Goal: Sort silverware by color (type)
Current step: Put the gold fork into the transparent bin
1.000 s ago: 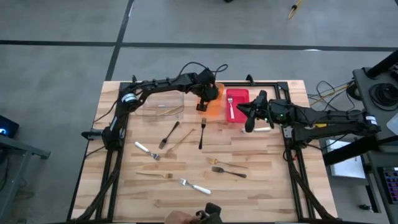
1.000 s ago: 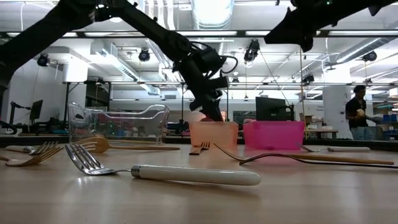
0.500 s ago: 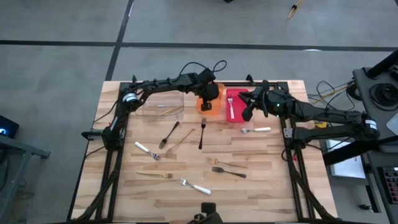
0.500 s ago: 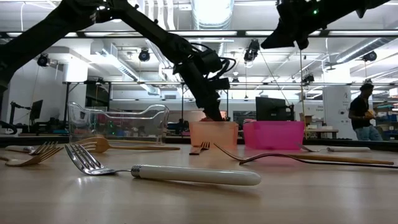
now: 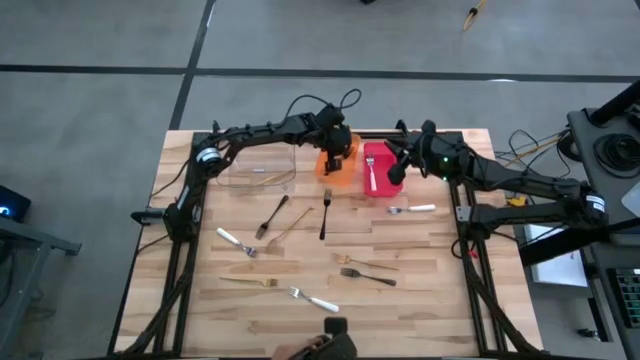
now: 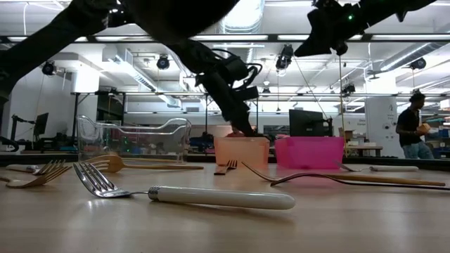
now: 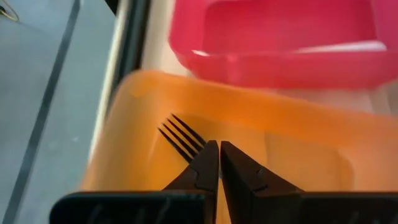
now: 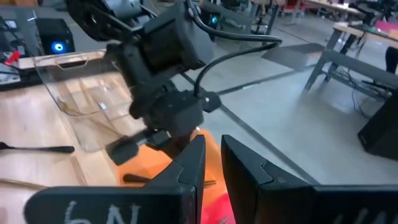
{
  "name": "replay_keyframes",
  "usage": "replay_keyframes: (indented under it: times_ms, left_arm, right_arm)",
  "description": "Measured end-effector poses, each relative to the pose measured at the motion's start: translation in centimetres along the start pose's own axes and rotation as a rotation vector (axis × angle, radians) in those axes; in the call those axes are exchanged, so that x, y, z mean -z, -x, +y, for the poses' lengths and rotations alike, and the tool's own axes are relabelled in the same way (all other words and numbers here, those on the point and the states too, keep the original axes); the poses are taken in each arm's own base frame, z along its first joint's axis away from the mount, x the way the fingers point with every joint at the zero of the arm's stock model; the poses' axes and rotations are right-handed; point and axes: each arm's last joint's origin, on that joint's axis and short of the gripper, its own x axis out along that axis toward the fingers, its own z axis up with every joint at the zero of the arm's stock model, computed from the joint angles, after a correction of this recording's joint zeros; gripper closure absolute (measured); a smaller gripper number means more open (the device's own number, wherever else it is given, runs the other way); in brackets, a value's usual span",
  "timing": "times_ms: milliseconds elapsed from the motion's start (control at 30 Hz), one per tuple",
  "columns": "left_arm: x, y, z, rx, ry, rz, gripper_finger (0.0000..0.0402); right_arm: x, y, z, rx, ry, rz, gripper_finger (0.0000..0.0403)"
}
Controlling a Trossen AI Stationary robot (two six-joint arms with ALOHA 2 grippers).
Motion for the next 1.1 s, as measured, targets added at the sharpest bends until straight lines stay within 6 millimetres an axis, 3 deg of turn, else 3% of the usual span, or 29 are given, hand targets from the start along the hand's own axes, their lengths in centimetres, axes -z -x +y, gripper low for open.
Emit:
replay_keyframes:
  times_ms: [433,633,833,933,1100]
  left_arm:
    - [0.4,0.3,1.3,-0.011,0.044,-0.022,0.0314]
    - [-1.3,4.4,1.3,-0.005,0.033,-0.053,0.0312]
    - [-2.4,8.7,1.0,0.062,-0.011,-0.156,0.0324]
    - [-2.1,10.7,0.4,0.064,-0.018,-0.171,0.0324]
    - [-0.1,13.1,-1.3,0.092,-0.027,-0.21,0.0325]
  right_arm:
    - [0.3,-0.7,-0.1,0.012,0.043,0.028,0.036]
    - [0.4,-0.9,-0.1,0.011,-0.094,0.028,0.036]
    - [0.4,-0.8,0.9,-0.255,-0.288,0.053,0.036]
    - [0.4,-0.7,1.5,-0.314,-0.377,0.079,0.036]
    - [0.7,-0.8,2.8,-0.358,-0.426,0.122,0.036]
